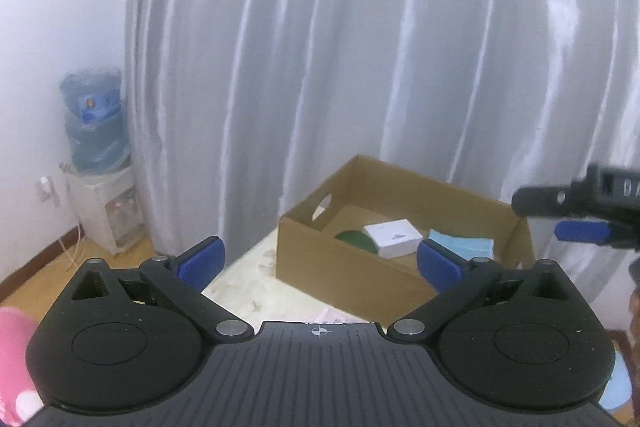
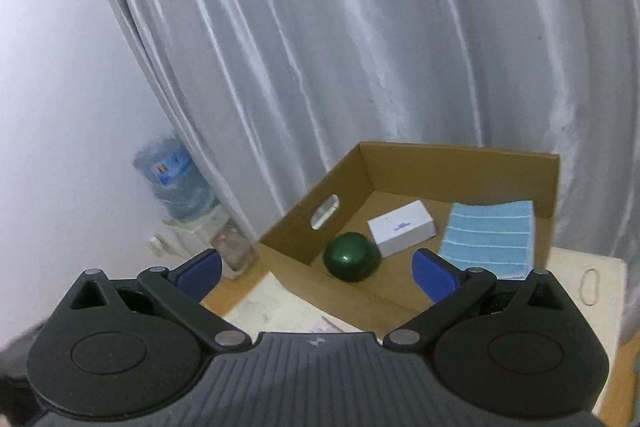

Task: Organize objects
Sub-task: 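Withdraw the right gripper up and away from the cardboard box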

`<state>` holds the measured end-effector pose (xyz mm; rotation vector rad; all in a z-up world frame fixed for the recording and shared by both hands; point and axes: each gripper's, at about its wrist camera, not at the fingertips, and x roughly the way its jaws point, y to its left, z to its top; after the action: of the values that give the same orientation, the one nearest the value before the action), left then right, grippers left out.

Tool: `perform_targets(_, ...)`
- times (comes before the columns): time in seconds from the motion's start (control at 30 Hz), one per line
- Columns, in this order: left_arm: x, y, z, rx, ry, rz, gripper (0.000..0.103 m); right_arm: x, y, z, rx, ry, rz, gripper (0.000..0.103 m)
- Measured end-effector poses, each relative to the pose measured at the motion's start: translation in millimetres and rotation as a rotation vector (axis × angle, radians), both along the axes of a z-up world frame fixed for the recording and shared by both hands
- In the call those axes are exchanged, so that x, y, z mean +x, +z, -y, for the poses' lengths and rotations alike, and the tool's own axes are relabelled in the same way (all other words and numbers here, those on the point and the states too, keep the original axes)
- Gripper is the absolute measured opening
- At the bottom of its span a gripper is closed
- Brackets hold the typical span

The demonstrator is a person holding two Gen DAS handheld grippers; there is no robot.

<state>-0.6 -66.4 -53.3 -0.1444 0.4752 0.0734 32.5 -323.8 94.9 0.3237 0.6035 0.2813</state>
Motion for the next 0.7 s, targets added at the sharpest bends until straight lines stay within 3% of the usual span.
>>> perform_targets(0.27,-13,3,-1,0.043,0.049,-0.022,0.103,-11,1,-23,-0.132,-0.047,0.005,0.103)
perform_targets(0.53,-14,4,2,0.17,0.098,0.004,0.103,-19,11,-46,-0.226,-0.059,0.032,0.103)
perform_targets(0.7,-19,7,-3,0.158,0.09,0.015,0.103,-24,18,-57,-0.257,-0.062,0.042,0.103)
